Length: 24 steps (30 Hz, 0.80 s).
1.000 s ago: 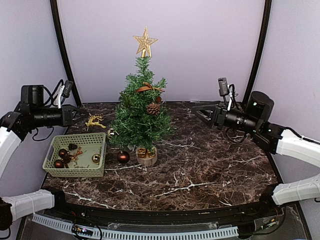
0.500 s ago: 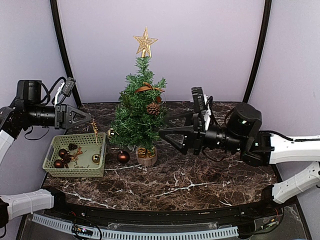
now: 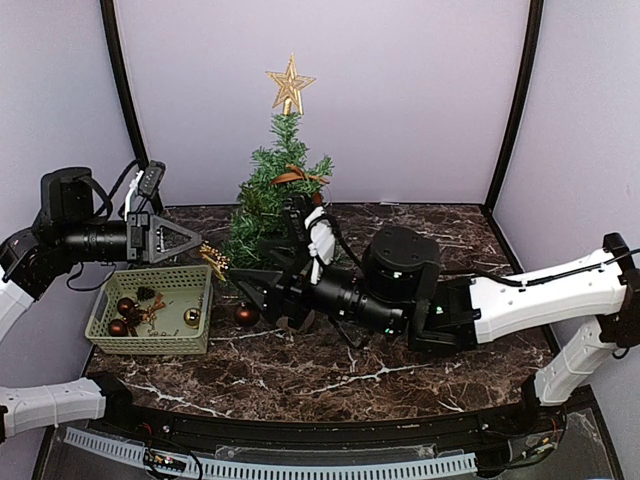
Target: Decorate the small christmas tree
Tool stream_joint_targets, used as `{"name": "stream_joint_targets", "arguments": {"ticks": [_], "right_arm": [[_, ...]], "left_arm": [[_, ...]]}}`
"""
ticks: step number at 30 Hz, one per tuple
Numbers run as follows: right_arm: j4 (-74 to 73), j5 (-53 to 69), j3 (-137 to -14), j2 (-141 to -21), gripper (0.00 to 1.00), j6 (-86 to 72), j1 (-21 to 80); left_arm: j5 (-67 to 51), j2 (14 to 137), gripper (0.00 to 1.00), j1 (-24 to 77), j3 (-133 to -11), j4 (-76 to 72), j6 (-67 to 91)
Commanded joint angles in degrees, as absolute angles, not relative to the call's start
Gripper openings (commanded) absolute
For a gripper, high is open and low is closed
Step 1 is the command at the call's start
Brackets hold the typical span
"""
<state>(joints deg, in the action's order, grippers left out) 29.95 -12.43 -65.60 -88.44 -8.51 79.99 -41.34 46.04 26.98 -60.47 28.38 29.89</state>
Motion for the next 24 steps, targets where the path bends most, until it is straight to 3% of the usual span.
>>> {"name": "stream_joint_targets", "arguments": {"ticks": [1, 12, 24], "right_arm": [[29.39, -13.24, -70.61, -90.96, 0.69, -6.09, 80.59], [26.83, -16.07, -74.89, -95.53, 0.65, -5.33, 80.59], [25.37, -17.99, -78.37, -98.3, 0.35, -4.56, 80.33]], "left_arm": [[-38.29, 46.1, 0.0, 29.74, -59.65, 21.23, 34.03], [-41.39, 47.85, 0.0, 33.46, -59.15, 18.04, 34.71], [-44.71, 48.37, 0.0, 34.97, -59.06, 20.03, 32.56]]}}
